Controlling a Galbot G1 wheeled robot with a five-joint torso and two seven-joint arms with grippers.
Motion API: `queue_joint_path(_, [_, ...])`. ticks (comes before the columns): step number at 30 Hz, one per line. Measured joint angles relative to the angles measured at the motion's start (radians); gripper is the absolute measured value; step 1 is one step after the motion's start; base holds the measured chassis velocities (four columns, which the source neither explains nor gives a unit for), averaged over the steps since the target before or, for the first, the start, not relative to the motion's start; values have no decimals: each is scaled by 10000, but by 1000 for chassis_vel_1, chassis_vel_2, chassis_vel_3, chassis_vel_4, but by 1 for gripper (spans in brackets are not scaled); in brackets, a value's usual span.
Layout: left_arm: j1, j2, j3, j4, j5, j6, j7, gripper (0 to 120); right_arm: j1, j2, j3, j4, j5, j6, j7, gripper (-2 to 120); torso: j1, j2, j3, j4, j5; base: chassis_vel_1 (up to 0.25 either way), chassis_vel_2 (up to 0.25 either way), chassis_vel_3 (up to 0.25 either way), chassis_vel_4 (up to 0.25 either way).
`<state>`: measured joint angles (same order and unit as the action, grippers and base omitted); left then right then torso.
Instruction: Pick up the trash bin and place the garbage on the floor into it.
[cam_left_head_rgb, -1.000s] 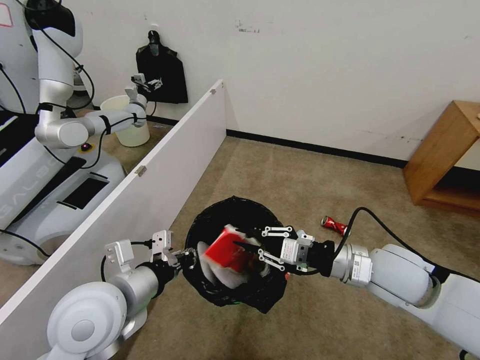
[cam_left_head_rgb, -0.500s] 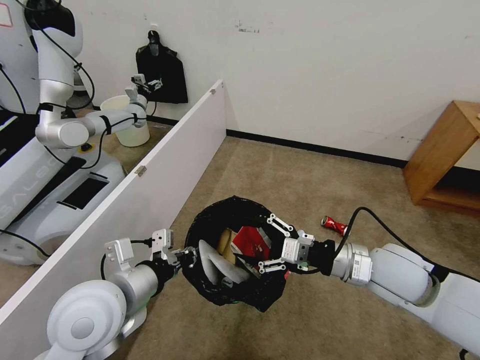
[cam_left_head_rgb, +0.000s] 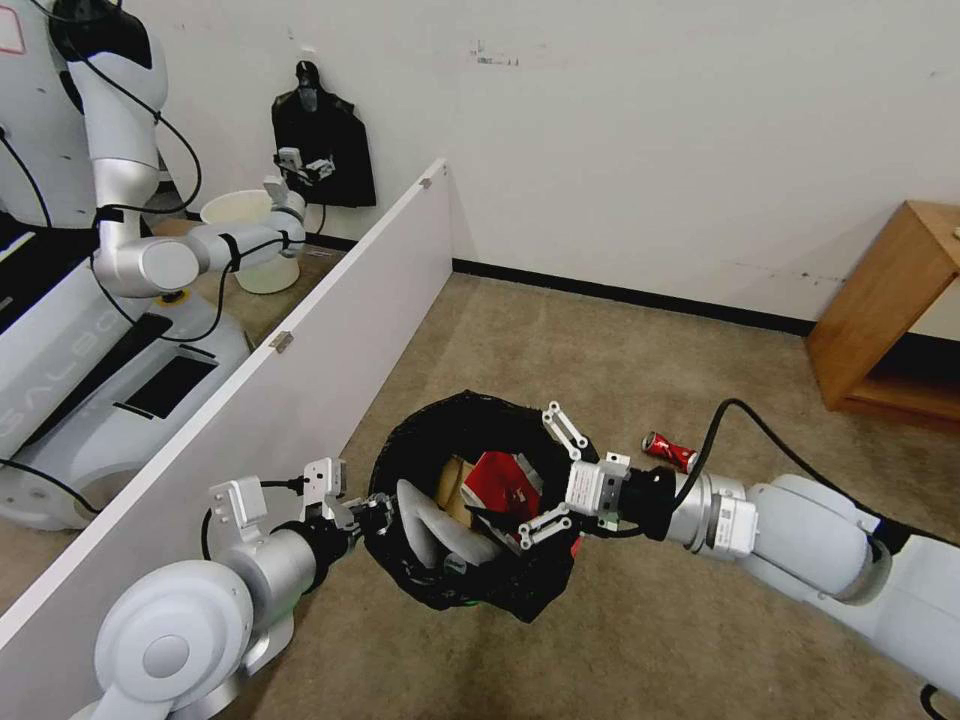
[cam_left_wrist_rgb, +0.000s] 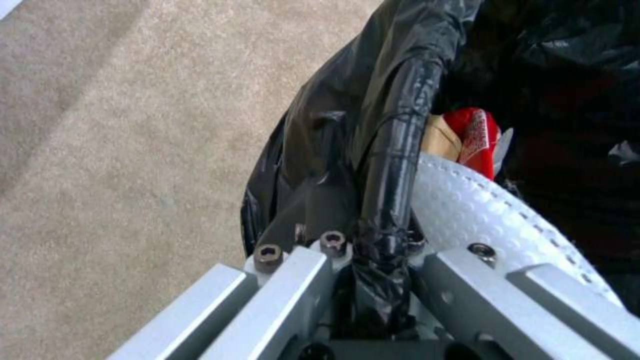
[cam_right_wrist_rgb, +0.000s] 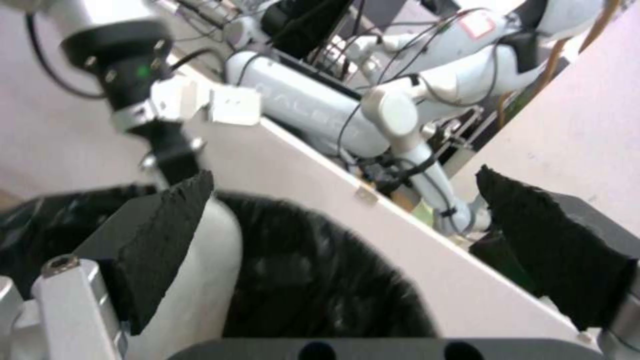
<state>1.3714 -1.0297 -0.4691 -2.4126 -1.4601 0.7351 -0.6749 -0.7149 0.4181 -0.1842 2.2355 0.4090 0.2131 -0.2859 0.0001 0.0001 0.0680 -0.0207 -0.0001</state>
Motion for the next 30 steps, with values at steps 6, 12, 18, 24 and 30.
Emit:
queue_joint_path(6, [117, -43, 0, -18, 298, 0, 151, 0, 192, -202, 210, 172, 344, -35, 182, 100, 0, 0, 0, 0, 0, 0, 0, 0, 0])
queue_joint_path(12, [235, -49, -43, -33, 965, 0, 470, 0, -593, -256, 1211, 190, 455, -82, 375, 100, 0, 0, 0, 0, 0, 0, 0, 0, 0])
queue_joint_path(18, [297, -100, -199, 68, 1706, 0, 808, 0, -1967, -188, 2763, 85, 539, -153, 506, 100, 0, 0, 0, 0, 0, 0, 0, 0, 0])
queue_joint_path(24, [419, -201, -300, 198, 2479, 2, 1197, 0, -4113, 290, 5177, -157, 427, -153, 521, 100, 0, 0, -1, 1, 0, 0, 0, 0, 0])
queue_joint_path(30, [339, -233, -354, 426, 3544, 2, 1880, 0, -6192, 1273, 7060, -492, -54, 52, 387, 100, 0, 0, 0, 1, 2, 0, 0, 0, 0])
